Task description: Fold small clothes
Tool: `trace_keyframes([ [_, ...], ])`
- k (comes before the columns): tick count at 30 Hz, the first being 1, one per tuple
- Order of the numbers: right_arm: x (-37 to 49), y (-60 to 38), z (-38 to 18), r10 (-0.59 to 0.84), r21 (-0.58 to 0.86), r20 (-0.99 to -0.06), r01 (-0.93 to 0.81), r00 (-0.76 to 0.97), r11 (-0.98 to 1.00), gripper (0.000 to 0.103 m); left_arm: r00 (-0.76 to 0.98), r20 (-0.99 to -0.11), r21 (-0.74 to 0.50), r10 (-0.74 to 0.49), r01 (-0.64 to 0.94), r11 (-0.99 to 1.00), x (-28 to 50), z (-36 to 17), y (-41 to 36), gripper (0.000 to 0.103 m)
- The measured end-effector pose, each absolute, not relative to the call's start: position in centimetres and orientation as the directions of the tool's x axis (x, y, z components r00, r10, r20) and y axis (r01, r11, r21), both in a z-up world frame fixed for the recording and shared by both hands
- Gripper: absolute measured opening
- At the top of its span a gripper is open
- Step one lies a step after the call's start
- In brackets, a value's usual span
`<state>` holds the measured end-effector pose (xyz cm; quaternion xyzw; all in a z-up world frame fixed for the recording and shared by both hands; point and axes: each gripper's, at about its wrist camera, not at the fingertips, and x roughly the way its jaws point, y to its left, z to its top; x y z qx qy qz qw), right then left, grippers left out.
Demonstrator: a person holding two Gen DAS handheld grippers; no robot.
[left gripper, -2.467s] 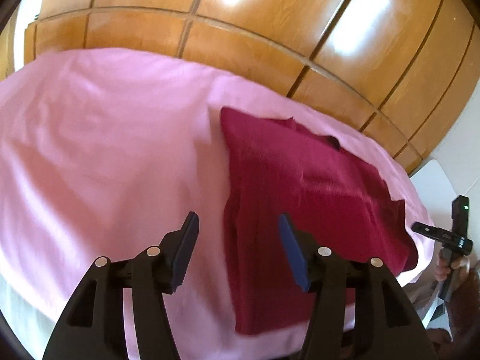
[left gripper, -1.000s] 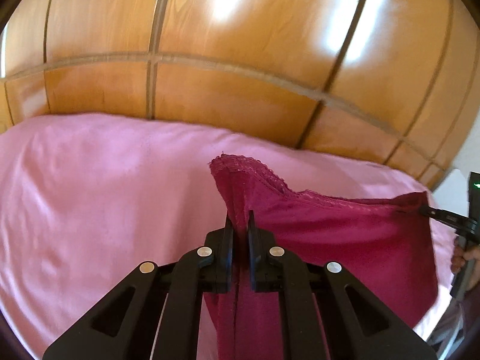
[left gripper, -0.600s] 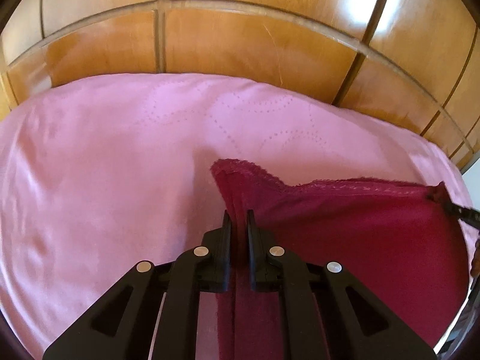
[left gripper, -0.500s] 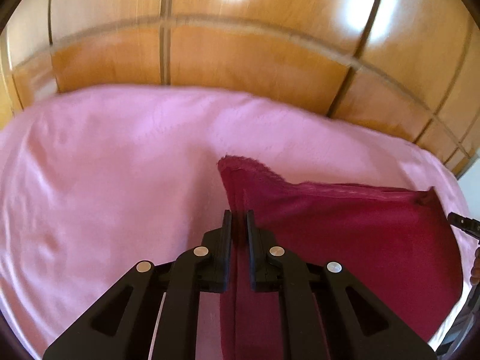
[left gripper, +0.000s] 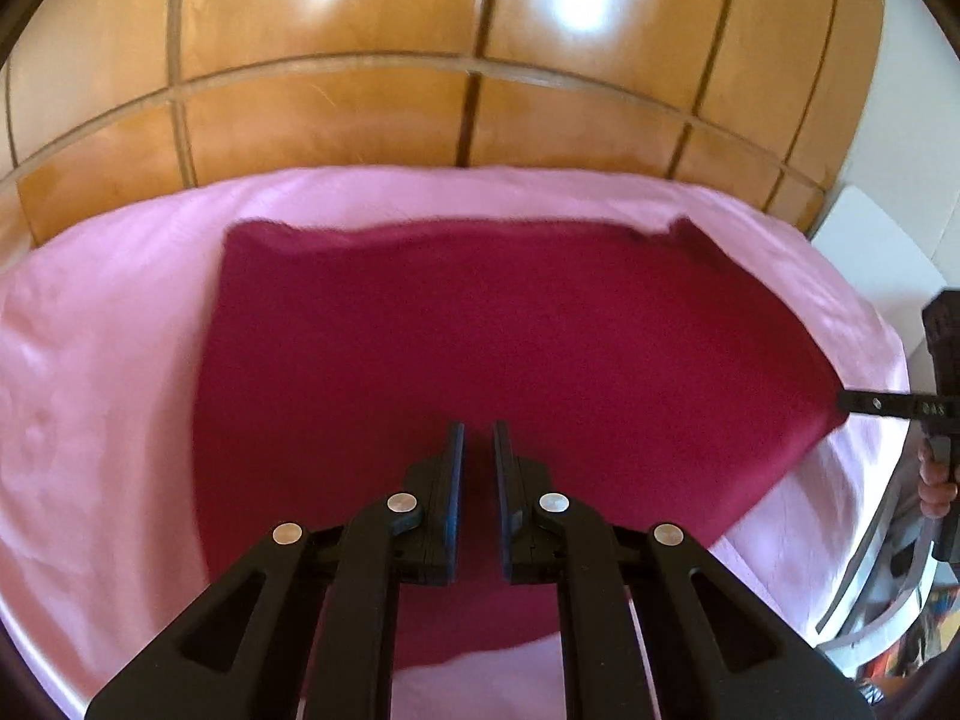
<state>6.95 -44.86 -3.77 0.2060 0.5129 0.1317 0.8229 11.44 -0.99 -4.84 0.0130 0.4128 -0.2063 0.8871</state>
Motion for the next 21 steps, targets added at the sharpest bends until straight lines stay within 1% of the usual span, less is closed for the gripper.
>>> trace_keyframes([
  [1,7.1,-44.4,-4.1,0.407,0.453,-0.802,0.002,0.437,0.891,0.006,0.575,-0.741,-0.137,-0.348,0.377,0.916,11.1,-4.9,-1.3,0.007],
  [3,7.2,-44.1,-4.0,0.387,0.432,-0.813,0.005,0.436,0.902,0.006,0.582,-0.751,-0.099,-0.311,0.366,0.925,10.7,-5.4,-1.6,0.007],
  [4,6.8,-44.0,-3.5,0.372,0.414,-0.813,-0.006,0.448,0.91,0.006,0.579,-0.756,-0.1,-0.304,0.358,0.929,10.7,-5.5,-1.5,0.007],
  [6,6.2,-44.2,-3.1,0.349,0.386,-0.816,-0.015,0.46,0.922,0.005,0.566,-0.758,-0.143,-0.325,0.343,0.929,10.6,-5.8,-0.9,0.007],
  [8,5.9,-44.9,-4.6,0.331,0.374,-0.84,0.018,0.43,0.927,0.005,0.543,-0.768,-0.174,-0.34,0.334,0.926,10.8,-6.6,-0.8,0.007],
  [10,5.7,-44.8,-6.8,0.33,0.375,-0.856,0.039,0.399,0.926,0.005,0.537,-0.772,-0.182,-0.341,0.328,0.927,10.9,-7.1,-0.7,0.007],
  [12,6.0,-44.3,-6.2,0.326,0.369,-0.853,0.028,0.408,0.929,0.007,0.549,-0.769,-0.162,-0.327,0.328,0.931,10.6,-6.9,-1.0,0.007],
  [13,6.2,-44.1,-5.5,0.32,0.357,-0.853,0.014,0.412,0.934,0.012,0.552,-0.768,-0.158,-0.326,0.329,0.931,10.5,-6.8,-1.1,0.007],
  [14,6.3,-44.0,-5.0,0.297,0.33,-0.858,0.007,0.418,0.944,0.029,0.552,-0.765,-0.165,-0.332,0.329,0.93,10.5,-6.8,-1.0,0.007],
  [16,6.9,-43.8,-3.6,0.237,0.262,-0.86,-0.008,0.451,0.965,0.045,0.548,-0.762,-0.187,-0.346,0.325,0.927,10.5,-6.9,-0.7,0.007],
  [17,7.5,-43.7,-2.7,0.226,0.251,-0.846,-0.014,0.482,0.968,0.05,0.545,-0.759,-0.203,-0.355,0.32,0.925,10.6,-7.0,-0.5,0.007],
  [19,9.1,-43.5,-1.9,0.232,0.267,-0.824,-0.007,0.517,0.964,0.055,0.545,-0.757,-0.217,-0.362,0.312,0.925,10.7,-7.1,-0.3,0.007],
  [21,11.5,-42.8,-1.5,0.232,0.273,-0.809,-0.005,0.539,0.962,0.055,0.548,-0.756,-0.216,-0.359,0.309,0.926,10.8,-7.0,-0.3,0.007],
])
